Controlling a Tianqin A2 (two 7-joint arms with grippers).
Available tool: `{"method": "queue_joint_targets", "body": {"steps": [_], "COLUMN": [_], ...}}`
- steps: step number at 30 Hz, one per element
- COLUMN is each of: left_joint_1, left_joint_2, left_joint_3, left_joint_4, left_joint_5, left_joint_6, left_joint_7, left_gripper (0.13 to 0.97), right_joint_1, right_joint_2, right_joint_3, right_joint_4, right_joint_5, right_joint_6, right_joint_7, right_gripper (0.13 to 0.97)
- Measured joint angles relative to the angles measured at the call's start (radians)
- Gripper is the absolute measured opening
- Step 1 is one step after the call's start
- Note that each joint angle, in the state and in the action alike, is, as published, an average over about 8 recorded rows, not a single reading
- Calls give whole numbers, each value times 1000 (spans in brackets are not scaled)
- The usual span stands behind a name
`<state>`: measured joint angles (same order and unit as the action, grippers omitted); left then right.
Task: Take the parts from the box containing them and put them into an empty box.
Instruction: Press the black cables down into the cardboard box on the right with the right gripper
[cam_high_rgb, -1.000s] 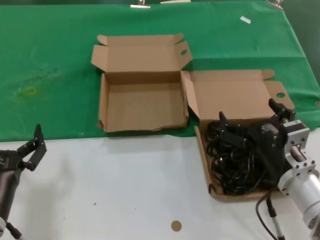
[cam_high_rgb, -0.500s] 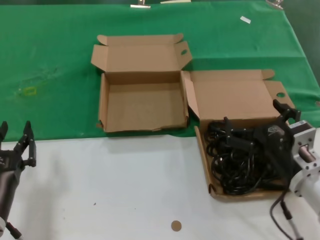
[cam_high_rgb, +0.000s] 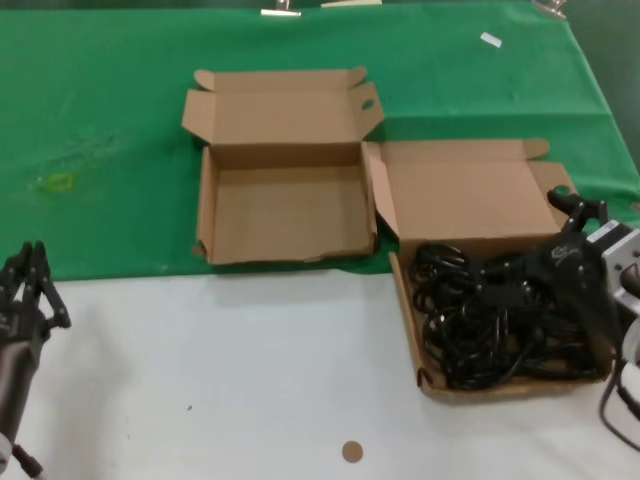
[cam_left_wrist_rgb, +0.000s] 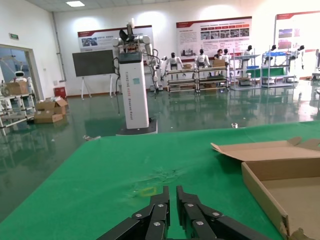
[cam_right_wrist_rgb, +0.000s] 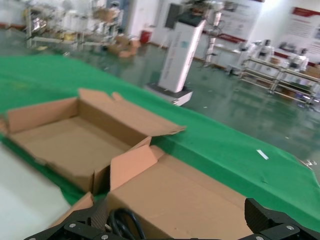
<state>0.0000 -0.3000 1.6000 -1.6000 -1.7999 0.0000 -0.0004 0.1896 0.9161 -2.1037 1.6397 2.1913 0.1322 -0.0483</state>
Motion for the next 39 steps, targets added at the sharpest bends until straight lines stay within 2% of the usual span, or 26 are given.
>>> {"method": "queue_joint_targets", "body": {"steps": [6, 13, 19, 25, 32, 39], "left_joint_1": [0, 0, 0, 0, 0, 0], "left_joint_2": [0, 0, 0, 0, 0, 0], "left_joint_3": [0, 0, 0, 0, 0, 0], "left_joint_4": [0, 0, 0, 0, 0, 0], "left_joint_5": [0, 0, 0, 0, 0, 0], "left_joint_6": [0, 0, 0, 0, 0, 0], "left_joint_7": [-1, 0, 0, 0, 0, 0], "left_gripper": [172, 147, 144, 144, 144, 144], "right_joint_1": [114, 228, 261, 265, 275, 331], "right_joint_2": [117, 207, 239, 248, 226, 174], "right_joint_3": [-125, -187, -138, -65, 7, 48], "right_joint_4": [-9, -40, -69, -94, -127, -191], "right_joint_5": [-9, -149, -277, -350, -397, -435], "right_joint_6": [-77, -242, -435, -620, -815, -1014], "right_joint_7": [15, 79, 96, 62, -26, -166], "right_gripper": [966, 966, 966, 966, 966, 966]}}
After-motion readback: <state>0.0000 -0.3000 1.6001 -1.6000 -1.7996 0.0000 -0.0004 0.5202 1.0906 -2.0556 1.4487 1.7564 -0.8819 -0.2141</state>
